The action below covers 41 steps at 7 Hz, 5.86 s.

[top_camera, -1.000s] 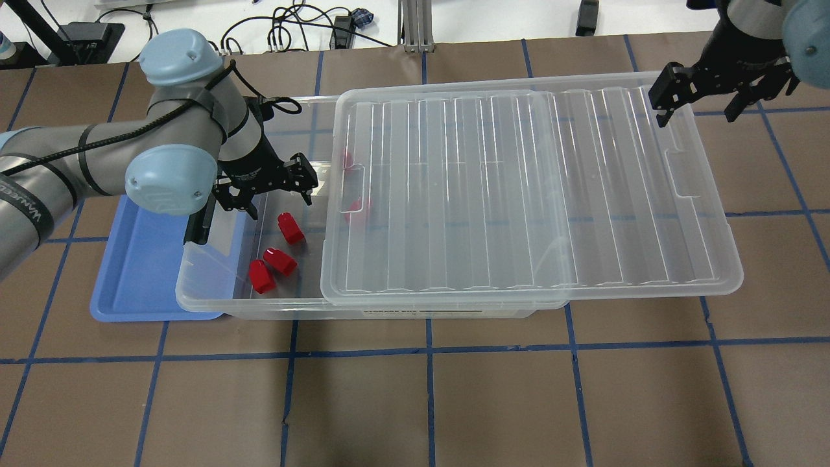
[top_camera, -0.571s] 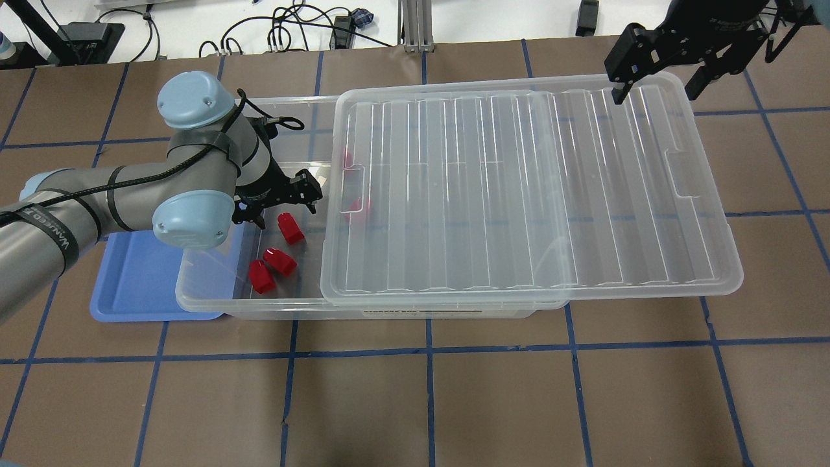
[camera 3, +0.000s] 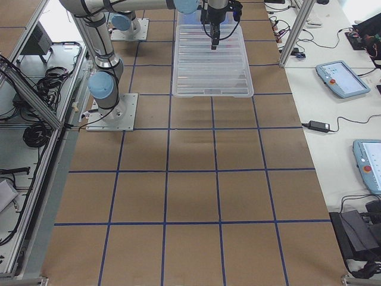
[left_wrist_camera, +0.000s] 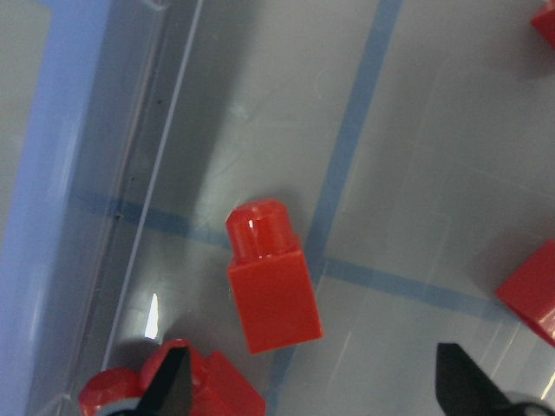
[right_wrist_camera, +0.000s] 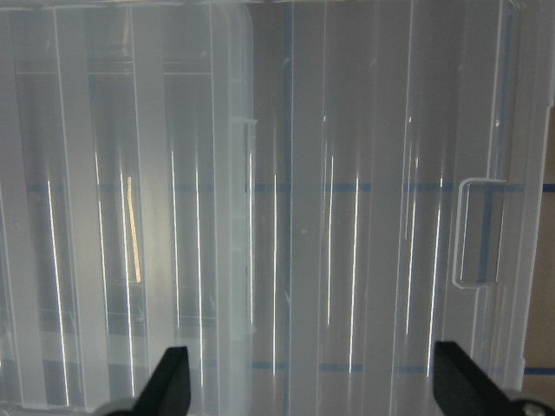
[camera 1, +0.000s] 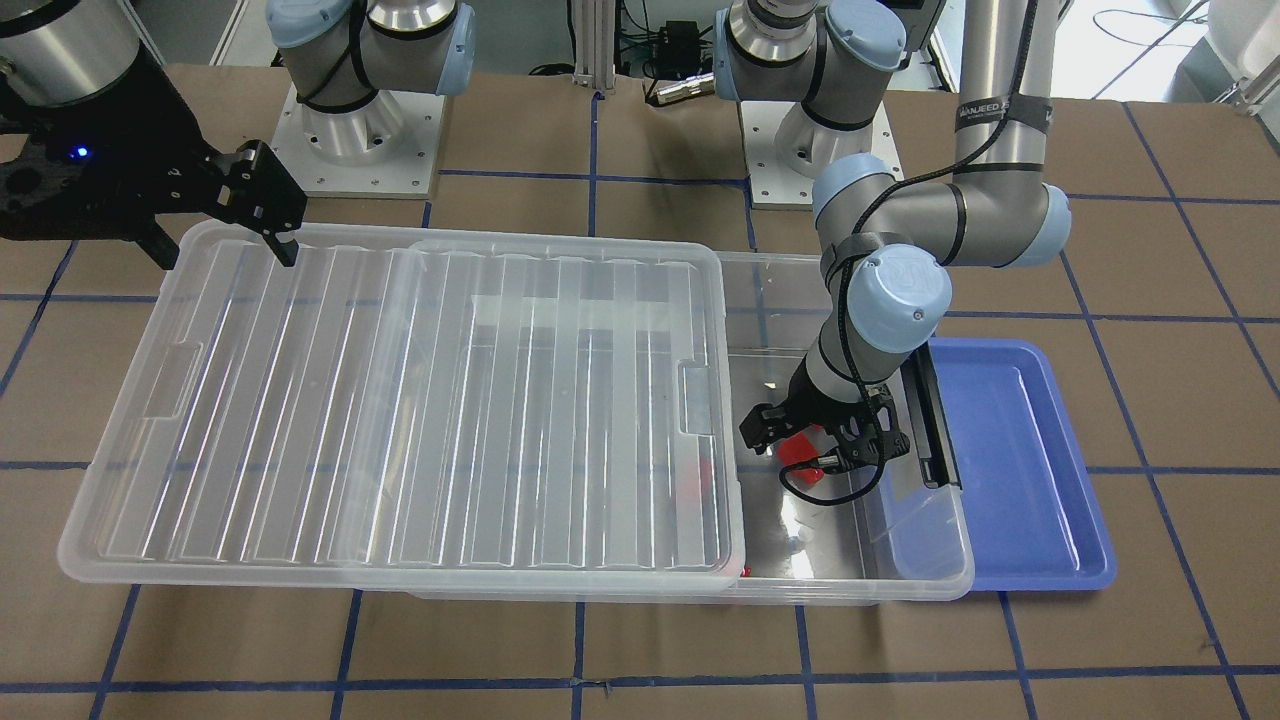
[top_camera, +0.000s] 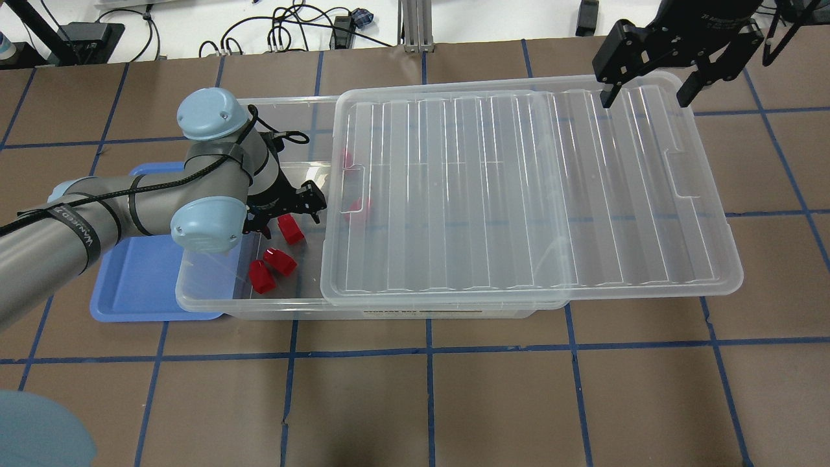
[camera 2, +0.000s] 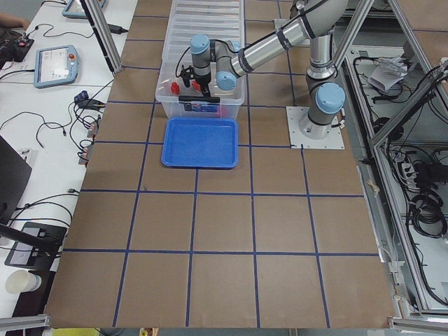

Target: Place red block in blue tray from box

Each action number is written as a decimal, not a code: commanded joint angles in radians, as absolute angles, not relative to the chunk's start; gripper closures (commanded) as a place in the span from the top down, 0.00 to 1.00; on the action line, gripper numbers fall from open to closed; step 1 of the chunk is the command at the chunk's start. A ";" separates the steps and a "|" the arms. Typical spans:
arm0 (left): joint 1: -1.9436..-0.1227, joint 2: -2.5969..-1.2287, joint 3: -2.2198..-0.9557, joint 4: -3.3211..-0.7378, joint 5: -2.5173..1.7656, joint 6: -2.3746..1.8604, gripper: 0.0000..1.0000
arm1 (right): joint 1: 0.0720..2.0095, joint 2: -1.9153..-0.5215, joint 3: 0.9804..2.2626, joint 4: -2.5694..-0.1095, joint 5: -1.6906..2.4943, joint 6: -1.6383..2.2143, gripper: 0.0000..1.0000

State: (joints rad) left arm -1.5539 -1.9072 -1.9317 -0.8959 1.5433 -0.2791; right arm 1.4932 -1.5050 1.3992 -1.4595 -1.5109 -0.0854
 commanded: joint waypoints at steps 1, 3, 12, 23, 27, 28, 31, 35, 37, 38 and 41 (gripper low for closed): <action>-1.554 -1.933 -1.930 -0.847 1.557 -0.334 0.98 | 1.497 -1.503 1.401 -1.463 -1.516 -0.086 1.00; -1.554 -1.951 -1.931 -0.825 1.560 -0.319 0.98 | 1.497 -1.503 1.404 -1.463 -1.520 -0.087 1.00; -1.551 -1.898 -1.657 -1.213 1.496 -0.316 0.02 | 1.508 -1.486 1.407 -1.537 -1.522 -0.038 1.00; -1.069 -1.911 -1.595 -1.354 1.494 0.549 0.00 | 1.261 -1.477 1.397 -1.470 -1.577 -0.317 1.00; -1.072 -1.943 -1.759 -1.148 1.494 0.538 0.00 | 1.114 -1.474 1.480 -1.474 -1.600 -0.515 1.00; -1.072 -1.954 -1.775 -1.106 1.497 0.541 0.18 | 1.112 -1.474 1.512 -1.491 -1.598 -0.514 1.00; -1.100 -1.928 -1.744 -1.110 1.511 0.497 1.00 | 1.108 -1.399 1.591 -1.638 -1.629 -0.515 1.00; -1.273 -1.844 -1.541 -1.425 1.603 0.259 1.00 | 1.109 -1.393 1.684 -1.741 -1.628 -0.512 1.00; -1.401 -1.824 -1.377 -1.613 1.605 0.075 1.00 | 1.115 -1.397 1.690 -1.738 -1.625 -0.503 1.00; -1.475 -1.800 -1.344 -1.647 1.605 0.030 1.00 | 1.117 -1.399 1.707 -1.741 -1.614 -0.500 1.00; -1.552 -1.711 -1.347 -1.660 1.598 0.029 1.00 | 1.140 -1.405 1.717 -1.753 -1.609 -0.486 1.00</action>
